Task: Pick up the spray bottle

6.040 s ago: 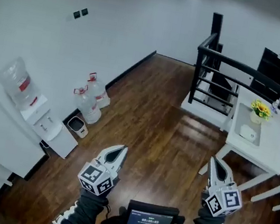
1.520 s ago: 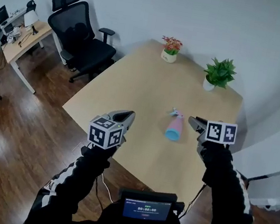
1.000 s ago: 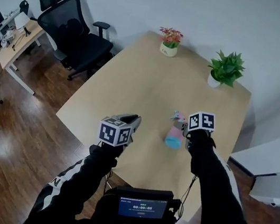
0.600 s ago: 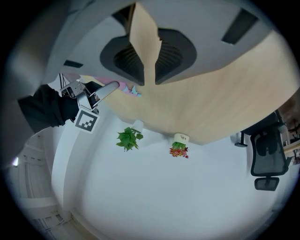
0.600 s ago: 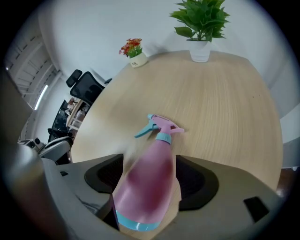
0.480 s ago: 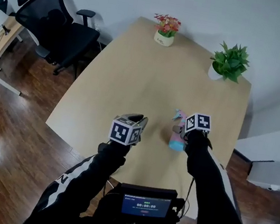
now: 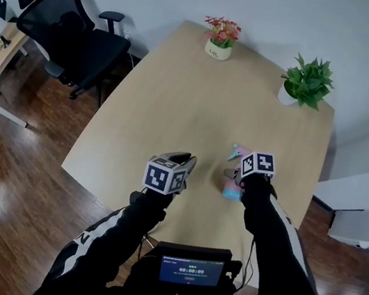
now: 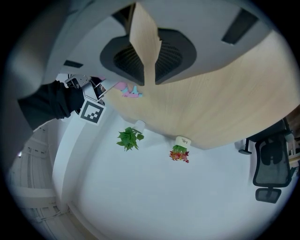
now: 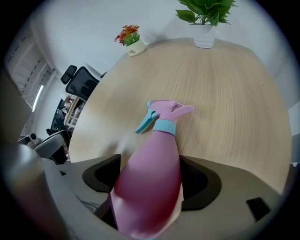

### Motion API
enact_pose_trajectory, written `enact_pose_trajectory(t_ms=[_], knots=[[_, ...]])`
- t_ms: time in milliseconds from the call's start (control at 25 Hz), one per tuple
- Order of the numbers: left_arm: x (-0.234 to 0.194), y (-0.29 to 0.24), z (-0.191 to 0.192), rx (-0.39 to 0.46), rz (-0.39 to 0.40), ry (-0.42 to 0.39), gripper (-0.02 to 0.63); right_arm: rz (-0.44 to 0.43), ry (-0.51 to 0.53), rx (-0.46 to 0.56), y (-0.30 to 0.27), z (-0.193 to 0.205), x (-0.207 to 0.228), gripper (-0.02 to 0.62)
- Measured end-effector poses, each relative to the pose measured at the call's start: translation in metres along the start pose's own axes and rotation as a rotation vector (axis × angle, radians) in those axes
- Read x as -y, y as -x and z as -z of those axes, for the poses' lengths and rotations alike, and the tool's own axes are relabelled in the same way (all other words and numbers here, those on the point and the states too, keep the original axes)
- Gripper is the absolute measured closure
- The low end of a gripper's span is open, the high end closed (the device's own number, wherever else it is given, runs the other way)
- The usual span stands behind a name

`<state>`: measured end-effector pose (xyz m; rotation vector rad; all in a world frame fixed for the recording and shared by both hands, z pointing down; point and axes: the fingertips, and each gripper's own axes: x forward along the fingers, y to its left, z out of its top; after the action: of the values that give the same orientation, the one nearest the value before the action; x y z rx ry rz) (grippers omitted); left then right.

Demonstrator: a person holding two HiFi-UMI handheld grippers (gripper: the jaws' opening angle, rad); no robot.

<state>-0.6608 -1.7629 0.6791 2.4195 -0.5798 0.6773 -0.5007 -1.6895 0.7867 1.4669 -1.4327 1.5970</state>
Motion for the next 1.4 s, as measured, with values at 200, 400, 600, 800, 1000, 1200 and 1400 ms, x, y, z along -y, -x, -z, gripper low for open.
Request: enact_pose_trajectory(t_ms=[200, 400, 600, 800, 1000, 1200, 1400], knots=[[0.001, 0.002, -0.005, 0.028, 0.008, 0.019, 0.522, -0.049, 0.023, 0.052, 0.003, -0.002, 0.002, 0.219], [0.025, 0.042, -0.038, 0.181, 0.070, -0.028, 0.571, -0.226, 0.009, 0.264, 0.067, -0.019, -0.013, 0.219], [0.066, 0.088, -0.085, 0.354, 0.125, -0.089, 0.606, -0.363, 0.060, 0.634, 0.209, -0.044, -0.031, 0.219], [0.116, 0.122, -0.111, 0.501, 0.158, -0.150, 0.606, -0.375, 0.188, 0.948, 0.332, -0.029, -0.042, 0.219], [0.157, 0.147, -0.111, 0.541, 0.154, -0.195, 0.606, -0.308, 0.337, 1.186, 0.405, 0.019, -0.052, 0.219], [0.187, 0.171, -0.104, 0.567, 0.132, -0.225, 0.606, -0.215, 0.474, 1.364, 0.449, 0.065, -0.060, 0.219], [0.218, 0.197, -0.098, 0.573, 0.149, -0.300, 0.606, -0.163, 0.495, 1.454, 0.476, 0.095, -0.058, 0.219]])
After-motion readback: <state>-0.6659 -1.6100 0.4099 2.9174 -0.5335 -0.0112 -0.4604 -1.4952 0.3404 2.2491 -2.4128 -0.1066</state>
